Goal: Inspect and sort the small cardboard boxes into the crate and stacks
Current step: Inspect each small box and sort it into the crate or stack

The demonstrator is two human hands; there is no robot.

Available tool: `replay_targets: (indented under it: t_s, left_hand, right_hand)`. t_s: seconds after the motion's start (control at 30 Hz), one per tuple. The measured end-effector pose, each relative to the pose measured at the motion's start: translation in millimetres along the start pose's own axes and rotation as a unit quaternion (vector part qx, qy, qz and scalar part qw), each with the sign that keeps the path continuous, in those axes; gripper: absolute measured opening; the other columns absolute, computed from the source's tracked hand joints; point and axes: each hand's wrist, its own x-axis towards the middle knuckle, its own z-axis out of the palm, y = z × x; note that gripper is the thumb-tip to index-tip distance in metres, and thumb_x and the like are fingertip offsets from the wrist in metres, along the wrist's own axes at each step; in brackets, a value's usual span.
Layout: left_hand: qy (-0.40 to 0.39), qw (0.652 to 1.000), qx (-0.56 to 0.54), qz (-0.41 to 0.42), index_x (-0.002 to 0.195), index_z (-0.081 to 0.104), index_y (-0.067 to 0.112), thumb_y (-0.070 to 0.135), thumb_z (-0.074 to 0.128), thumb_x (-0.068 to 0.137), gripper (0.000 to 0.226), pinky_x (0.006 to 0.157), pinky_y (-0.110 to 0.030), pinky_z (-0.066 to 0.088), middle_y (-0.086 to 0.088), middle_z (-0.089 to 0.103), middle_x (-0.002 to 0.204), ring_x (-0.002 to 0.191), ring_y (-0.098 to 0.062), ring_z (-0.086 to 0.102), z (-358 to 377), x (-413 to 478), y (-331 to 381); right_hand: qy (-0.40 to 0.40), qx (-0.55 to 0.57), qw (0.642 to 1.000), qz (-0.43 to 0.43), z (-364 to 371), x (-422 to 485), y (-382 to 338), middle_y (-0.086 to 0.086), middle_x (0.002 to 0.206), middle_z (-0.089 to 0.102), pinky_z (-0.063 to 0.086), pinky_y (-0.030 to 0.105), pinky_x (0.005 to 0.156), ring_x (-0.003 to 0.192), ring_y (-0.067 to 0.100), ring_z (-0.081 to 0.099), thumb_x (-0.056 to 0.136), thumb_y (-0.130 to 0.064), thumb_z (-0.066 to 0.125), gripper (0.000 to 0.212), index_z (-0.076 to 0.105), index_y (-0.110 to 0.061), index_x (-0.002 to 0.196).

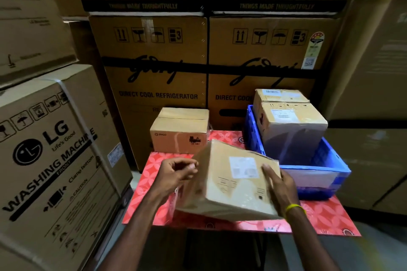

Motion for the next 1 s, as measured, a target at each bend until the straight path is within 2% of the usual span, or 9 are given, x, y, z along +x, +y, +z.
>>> replay_targets:
  t_s: [0.13,0.23,0.3,0.37,0.47,0.53,0.67,0.77,1.0]
  left_hand:
    - [0.042,0.995,-0.017,-0.088,0.12,0.071,0.004,0.012,0.088,0.081,0.043,0.079,-0.019,0.056,-0.007,0.073,0.121,0.114,-0.025,0.07,18,2,-35]
    - [0.01,0.978,-0.036,-0.207,0.138,0.06,0.003,0.043,0.097,0.069,0.088,0.098,-0.035,0.054,-0.007,0.066,0.133,0.118,-0.026,0.067,23,5,-67]
    - [-0.048,0.967,-0.062,-0.242,0.13,0.07,0.006,0.064,0.098,0.05,0.103,0.102,-0.05,0.057,-0.012,0.077,0.12,0.108,-0.032,0.075,29,5,-88]
    - [-0.067,0.965,-0.085,-0.238,0.121,0.076,0.009,0.065,0.098,0.046,0.096,0.102,-0.055,0.056,-0.017,0.079,0.113,0.105,-0.037,0.076,38,5,-94]
    - [-0.066,0.974,-0.093,-0.197,0.111,0.079,0.003,0.064,0.099,0.041,0.095,0.095,-0.05,0.058,-0.023,0.079,0.107,0.096,-0.038,0.076,56,4,-83]
    - [-0.052,0.985,-0.076,-0.149,0.102,0.077,-0.005,0.062,0.099,0.042,0.093,0.083,-0.043,0.057,-0.031,0.076,0.1,0.084,-0.032,0.072,63,0,-66]
    - [0.028,0.996,-0.048,-0.071,0.098,0.076,-0.006,0.029,0.087,0.076,0.043,0.063,-0.032,0.06,-0.03,0.076,0.092,0.078,-0.037,0.074,43,-5,-30]
    - [0.072,0.997,0.006,-0.029,0.089,0.08,0.014,0.038,0.093,0.07,0.033,0.077,-0.048,0.065,-0.008,0.082,0.082,0.08,-0.034,0.079,9,-8,-7]
    - [0.172,0.981,0.084,0.007,0.089,0.078,0.027,0.075,0.094,0.04,0.07,0.071,-0.054,0.066,0.006,0.081,0.08,0.074,-0.02,0.079,-36,-4,12]
  right_hand:
    - [0.069,-0.053,0.996,-0.033,-36,-10,22,0.011,0.109,0.076,0.051,0.046,0.091,0.098,0.034,0.067,0.072,-0.083,0.053,0.081,0.073,-0.014,0.11]
    - [0.069,-0.057,0.996,-0.014,-56,-7,51,0.012,0.115,0.076,0.052,0.051,0.097,0.102,0.034,0.067,0.071,-0.093,0.049,0.086,0.071,-0.021,0.112]
    - [0.061,-0.08,0.995,0.011,-65,-3,64,0.012,0.124,0.073,0.05,0.053,0.103,0.111,0.036,0.065,0.075,-0.098,0.045,0.09,0.067,-0.029,0.128]
    - [0.088,-0.135,0.987,0.018,-67,-10,55,0.023,0.135,0.063,0.042,0.05,0.109,0.126,0.04,0.055,0.083,-0.087,0.042,0.083,0.059,-0.033,0.144]
    - [0.145,-0.143,0.979,-0.024,-63,-36,26,0.027,0.136,0.058,0.038,0.046,0.109,0.132,0.04,0.05,0.082,-0.064,0.035,0.075,0.06,-0.028,0.142]
    - [0.102,-0.105,0.988,-0.052,-54,-57,9,0.008,0.144,0.062,0.04,0.047,0.111,0.134,0.031,0.054,0.088,-0.069,0.035,0.071,0.059,-0.031,0.143]
    - [-0.039,-0.003,0.998,-0.059,-39,-92,-12,-0.024,0.152,0.054,0.036,0.048,0.123,0.14,0.008,0.052,0.075,-0.092,0.056,0.091,0.045,-0.046,0.154]
    - [-0.101,0.033,0.991,-0.078,-19,-98,-37,-0.016,0.126,0.075,0.055,0.046,0.106,0.116,0.007,0.071,0.062,-0.073,0.085,0.095,0.052,-0.04,0.146]
    - [-0.028,0.011,0.996,-0.09,37,-71,-75,-0.008,0.095,0.082,0.065,0.04,0.084,0.091,0.014,0.078,0.051,-0.037,0.105,0.07,0.072,-0.021,0.11]
